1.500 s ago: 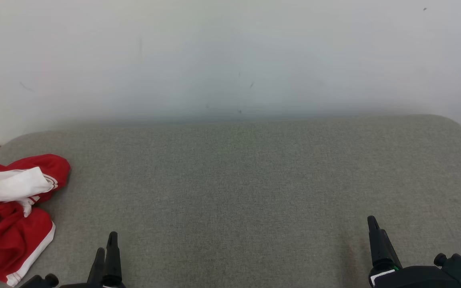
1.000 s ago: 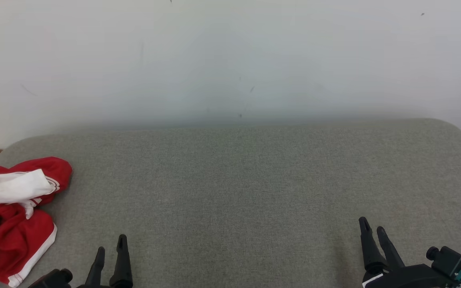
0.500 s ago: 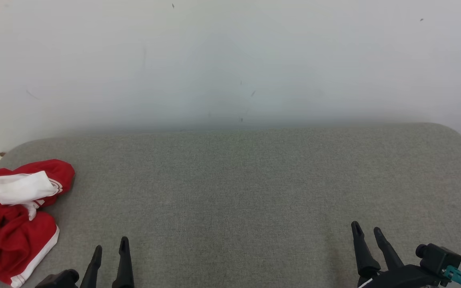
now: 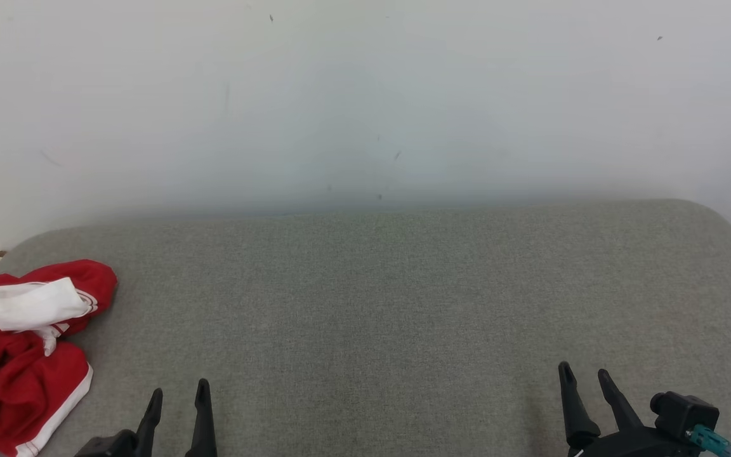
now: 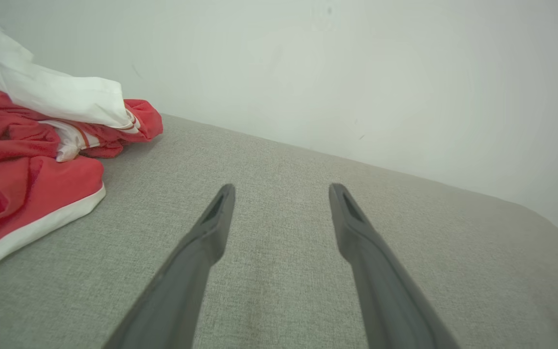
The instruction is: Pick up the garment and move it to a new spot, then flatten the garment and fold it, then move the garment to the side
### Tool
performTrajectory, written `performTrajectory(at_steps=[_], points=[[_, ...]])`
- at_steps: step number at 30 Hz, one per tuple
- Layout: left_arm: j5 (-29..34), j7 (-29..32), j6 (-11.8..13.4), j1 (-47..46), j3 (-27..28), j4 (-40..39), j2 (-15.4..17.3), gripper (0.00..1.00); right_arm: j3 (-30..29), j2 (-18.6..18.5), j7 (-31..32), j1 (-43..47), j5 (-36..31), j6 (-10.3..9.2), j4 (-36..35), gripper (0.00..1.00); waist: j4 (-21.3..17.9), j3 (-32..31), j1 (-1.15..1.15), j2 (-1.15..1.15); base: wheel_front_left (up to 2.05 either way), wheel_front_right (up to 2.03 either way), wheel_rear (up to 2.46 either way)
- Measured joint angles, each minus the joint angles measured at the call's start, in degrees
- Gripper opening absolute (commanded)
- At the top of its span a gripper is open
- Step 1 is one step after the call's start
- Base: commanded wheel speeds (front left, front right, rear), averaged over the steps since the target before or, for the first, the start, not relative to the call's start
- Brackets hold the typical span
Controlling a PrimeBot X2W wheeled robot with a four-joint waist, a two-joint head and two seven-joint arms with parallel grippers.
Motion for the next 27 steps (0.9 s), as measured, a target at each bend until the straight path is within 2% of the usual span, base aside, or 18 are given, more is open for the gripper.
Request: performTrajectory(at_steps=[27], points=[[11.3,-3.3,1.3,1.1,-1.1,1.9,0.8,1.00,2.3,1.5,-3.9,-2.2,-17.3,0.15,6.8,1.00,-0.4,-2.1,0.00,0.00,0.00,0.00,0.00]])
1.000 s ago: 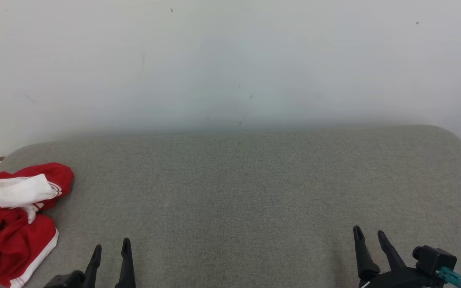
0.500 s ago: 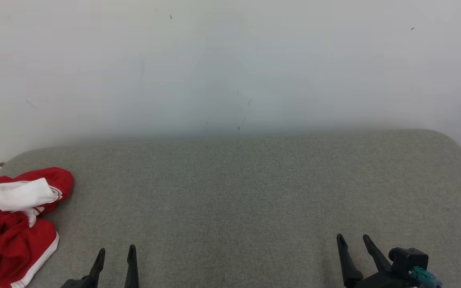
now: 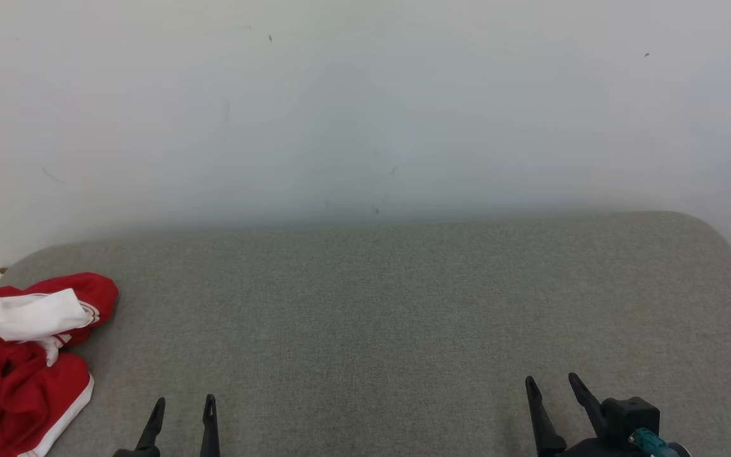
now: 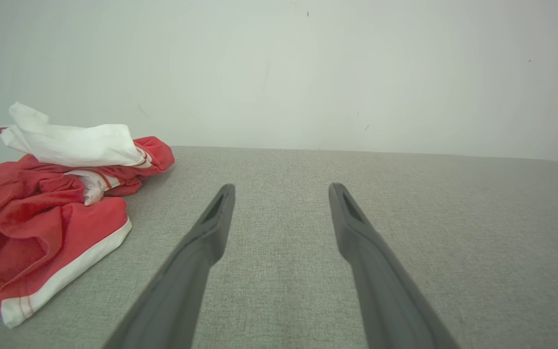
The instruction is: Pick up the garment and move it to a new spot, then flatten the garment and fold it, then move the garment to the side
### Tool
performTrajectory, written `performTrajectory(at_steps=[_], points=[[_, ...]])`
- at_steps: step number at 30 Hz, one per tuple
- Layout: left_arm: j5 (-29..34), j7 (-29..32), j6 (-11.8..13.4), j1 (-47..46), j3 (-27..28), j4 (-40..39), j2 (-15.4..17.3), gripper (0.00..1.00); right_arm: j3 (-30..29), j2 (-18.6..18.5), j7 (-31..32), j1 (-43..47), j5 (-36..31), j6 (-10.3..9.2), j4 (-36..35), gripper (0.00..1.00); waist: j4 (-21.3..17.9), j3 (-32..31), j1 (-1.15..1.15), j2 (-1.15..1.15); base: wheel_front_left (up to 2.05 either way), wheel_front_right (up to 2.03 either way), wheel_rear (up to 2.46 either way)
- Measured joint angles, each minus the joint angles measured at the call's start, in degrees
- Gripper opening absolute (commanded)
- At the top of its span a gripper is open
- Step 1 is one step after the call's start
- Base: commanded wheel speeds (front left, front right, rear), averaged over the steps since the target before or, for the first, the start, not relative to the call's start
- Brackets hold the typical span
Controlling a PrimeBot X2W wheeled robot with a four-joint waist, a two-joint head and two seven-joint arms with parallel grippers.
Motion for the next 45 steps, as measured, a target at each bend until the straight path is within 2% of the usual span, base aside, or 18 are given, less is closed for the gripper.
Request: performTrajectory(at_steps=[12,27,37,45], points=[[4.1,-1.5,-0.1,-0.1,0.4,2.0,0.5,1.00,-0.1,0.6,-2.2,-1.1,-4.5,0.01,3.2,1.00,0.1,-0.4,0.00,0.00,0.00,0.00,0.00],[0.5,-1.5,-1.4,-0.3,2.5,3.2,-0.8,1.00,0.3,0.7,-3.4,-2.1,-1.8,0.01,4.0,1.00,0.2,-0.5,0.00,0.00,0.00,0.00,0.00],[0.5,-1.5,-1.4,-0.4,2.6,3.9,-1.1,1.00,0.8,0.6,-2.7,-0.6,-1.3,0.01,1.0,1.00,1.2,-0.6,0.00,0.00,0.00,0.00,0.00],[0.5,-1.5,-0.7,-0.4,3.1,4.4,-1.0,1.00,4.1,0.7,-2.2,2.0,-0.2,0.01,-5.9,1.00,5.6,-0.6,0.00,0.00,0.00,0.00,0.00]])
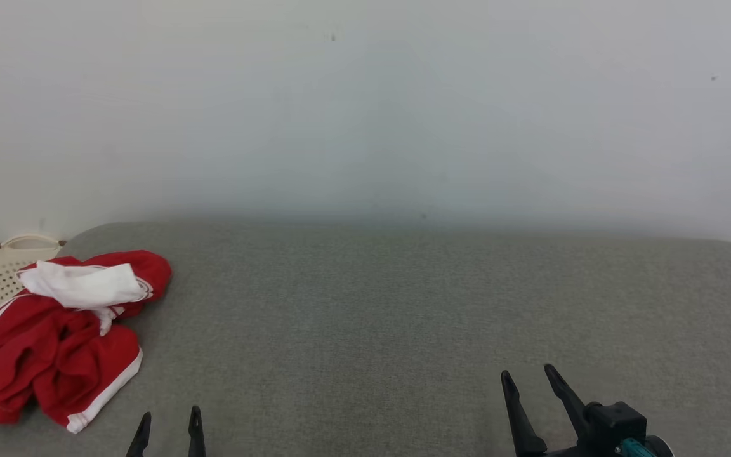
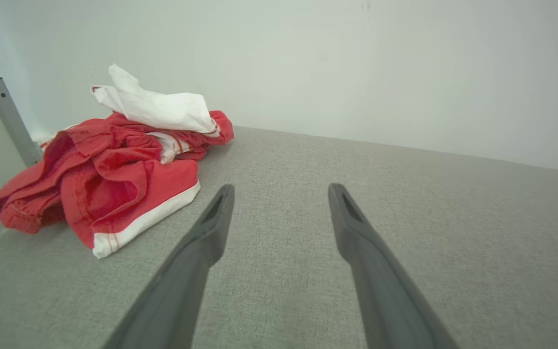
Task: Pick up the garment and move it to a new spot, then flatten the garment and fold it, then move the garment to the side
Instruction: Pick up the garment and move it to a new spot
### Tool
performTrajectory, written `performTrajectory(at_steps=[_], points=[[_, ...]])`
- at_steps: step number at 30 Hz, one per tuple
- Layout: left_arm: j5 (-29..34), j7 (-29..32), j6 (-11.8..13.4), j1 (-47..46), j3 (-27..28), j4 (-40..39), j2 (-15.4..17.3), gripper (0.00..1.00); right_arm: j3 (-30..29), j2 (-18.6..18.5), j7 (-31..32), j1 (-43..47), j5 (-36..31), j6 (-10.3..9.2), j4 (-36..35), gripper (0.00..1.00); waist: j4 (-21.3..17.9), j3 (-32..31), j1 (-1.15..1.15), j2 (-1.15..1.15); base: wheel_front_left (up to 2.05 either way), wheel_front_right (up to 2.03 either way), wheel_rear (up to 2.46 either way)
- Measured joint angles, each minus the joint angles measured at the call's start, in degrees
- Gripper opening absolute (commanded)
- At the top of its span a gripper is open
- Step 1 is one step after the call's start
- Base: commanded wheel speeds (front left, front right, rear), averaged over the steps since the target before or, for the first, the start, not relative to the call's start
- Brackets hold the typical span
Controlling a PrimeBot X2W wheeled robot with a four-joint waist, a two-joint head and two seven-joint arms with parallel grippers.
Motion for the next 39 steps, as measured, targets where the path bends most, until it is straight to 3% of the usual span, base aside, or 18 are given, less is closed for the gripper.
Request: performTrajectory(at_steps=[8,14,21,34,39], points=[[-0.1,0.0,1.3,0.4,0.9,-1.2,1.4,1.00,2.2,0.0,-0.6,3.1,0.9,0.00,-6.7,1.00,7.2,-0.2,0.00,0.00,0.00,0.00,0.00],[-0.1,1.0,2.3,1.6,1.7,-3.4,2.6,1.00,2.7,0.0,-0.9,5.0,0.9,0.00,-8.7,1.00,13.2,-0.4,0.00,0.00,0.00,0.00,0.00],[-2.2,0.6,3.0,3.4,4.2,-5.3,3.5,1.00,7.2,0.0,-0.7,2.3,1.0,0.00,-10.1,1.00,18.6,0.6,0.00,0.00,0.00,0.00,0.00],[-3.1,0.0,3.1,5.9,5.7,-7.3,2.9,1.00,10.0,0.0,-0.5,-0.3,1.5,0.00,-8.5,1.00,21.6,3.3,0.00,0.00,0.00,0.00,0.00],[-3.6,3.2,0.8,4.8,3.6,-5.3,3.1,1.00,9.2,0.0,-0.7,0.5,1.9,0.00,-8.2,1.00,21.0,2.8,0.00,0.00,0.00,0.00,0.00]])
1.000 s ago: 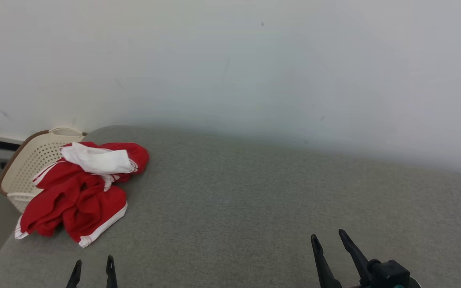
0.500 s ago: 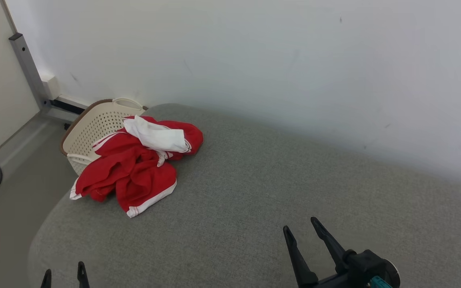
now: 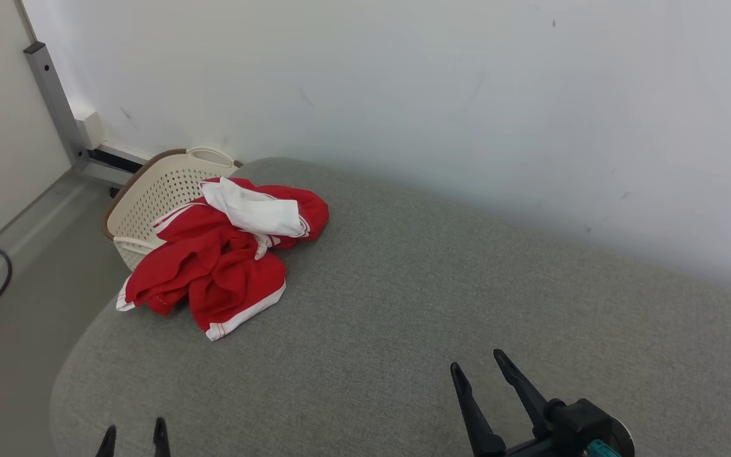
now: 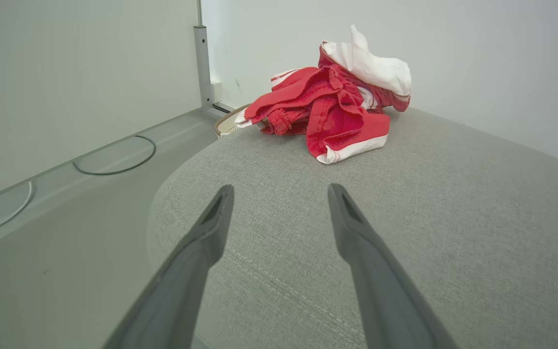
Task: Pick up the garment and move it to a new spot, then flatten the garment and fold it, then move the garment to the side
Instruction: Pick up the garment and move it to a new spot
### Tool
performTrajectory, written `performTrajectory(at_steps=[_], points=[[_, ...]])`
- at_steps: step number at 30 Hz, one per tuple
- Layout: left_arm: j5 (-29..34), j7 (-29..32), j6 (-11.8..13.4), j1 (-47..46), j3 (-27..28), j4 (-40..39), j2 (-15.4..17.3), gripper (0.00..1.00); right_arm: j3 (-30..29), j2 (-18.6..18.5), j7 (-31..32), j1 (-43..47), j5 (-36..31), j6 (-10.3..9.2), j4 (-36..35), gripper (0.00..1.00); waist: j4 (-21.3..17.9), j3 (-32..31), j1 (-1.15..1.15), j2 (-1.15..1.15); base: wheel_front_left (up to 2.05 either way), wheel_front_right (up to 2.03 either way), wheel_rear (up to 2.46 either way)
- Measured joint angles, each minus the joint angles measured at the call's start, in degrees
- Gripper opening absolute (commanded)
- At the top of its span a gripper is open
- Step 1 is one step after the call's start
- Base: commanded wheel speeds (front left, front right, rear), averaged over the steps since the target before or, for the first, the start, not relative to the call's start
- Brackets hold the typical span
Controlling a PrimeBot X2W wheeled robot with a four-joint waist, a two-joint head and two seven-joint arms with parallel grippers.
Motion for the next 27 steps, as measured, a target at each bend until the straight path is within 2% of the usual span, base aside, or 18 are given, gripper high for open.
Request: performTrajectory(at_steps=[6,13,21,27], points=[[1.1,9.2,-2.2,-13.6,-4.6,6.1,1.1,1.00,-2.4,0.0,0.0,2.1,-1.2,0.00,-1.0,1.00,-0.4,-0.2,0.00,0.00,0.00,0.00,0.00],[0.4,17.1,-3.3,-27.9,-5.6,17.0,2.5,1.00,-2.5,0.1,3.0,4.2,-3.5,0.01,-5.8,1.00,-2.1,-0.3,0.00,0.00,0.00,0.00,0.00],[-0.4,20.8,-3.0,-41.0,-5.0,24.0,4.4,1.00,-3.6,0.0,7.2,3.4,-8.0,0.01,-12.7,1.00,-4.9,3.4,0.00,0.00,0.00,0.00,0.00],[-0.2,22.2,-4.0,-48.8,-6.2,28.2,6.3,1.00,-4.5,-1.3,9.6,3.3,-9.2,0.01,-18.8,1.00,-8.7,9.0,0.01,0.00,0.00,0.00,0.00]])
